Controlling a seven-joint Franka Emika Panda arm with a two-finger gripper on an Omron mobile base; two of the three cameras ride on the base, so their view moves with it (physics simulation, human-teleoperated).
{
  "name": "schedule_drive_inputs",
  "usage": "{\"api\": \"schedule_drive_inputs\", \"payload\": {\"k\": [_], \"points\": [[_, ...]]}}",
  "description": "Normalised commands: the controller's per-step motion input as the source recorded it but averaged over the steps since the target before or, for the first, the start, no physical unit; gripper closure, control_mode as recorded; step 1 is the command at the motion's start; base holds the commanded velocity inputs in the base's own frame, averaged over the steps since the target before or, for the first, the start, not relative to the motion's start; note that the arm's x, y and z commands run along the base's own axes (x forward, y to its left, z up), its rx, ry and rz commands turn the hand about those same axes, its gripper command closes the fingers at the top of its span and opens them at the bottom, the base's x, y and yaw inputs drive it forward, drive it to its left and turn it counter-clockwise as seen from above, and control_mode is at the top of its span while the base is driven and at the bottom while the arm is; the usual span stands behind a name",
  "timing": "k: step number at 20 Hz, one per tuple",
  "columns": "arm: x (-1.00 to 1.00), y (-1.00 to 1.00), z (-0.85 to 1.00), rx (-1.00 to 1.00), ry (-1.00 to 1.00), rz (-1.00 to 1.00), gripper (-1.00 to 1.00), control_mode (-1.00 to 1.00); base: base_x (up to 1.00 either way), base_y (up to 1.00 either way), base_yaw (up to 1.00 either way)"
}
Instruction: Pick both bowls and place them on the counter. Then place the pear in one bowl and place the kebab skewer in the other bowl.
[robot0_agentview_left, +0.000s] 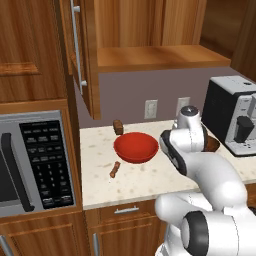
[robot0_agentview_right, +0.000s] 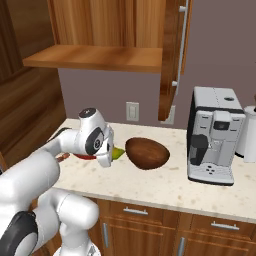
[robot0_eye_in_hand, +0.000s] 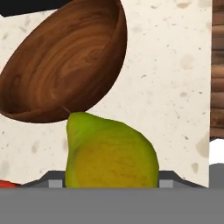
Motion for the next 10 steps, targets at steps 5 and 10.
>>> {"api": "schedule_drive_inputs", "payload": {"k": [5, 10], "points": [[-0.30, 0.11, 0.07, 0.04, -0.04, 0.00, 1.00, -1.00, 0.00, 0.00, 0.00], [-0.38, 0.00, 0.18, 0.03, -0.15, -0.02, 1.00, -1.00, 0.00, 0.00, 0.00]]}}
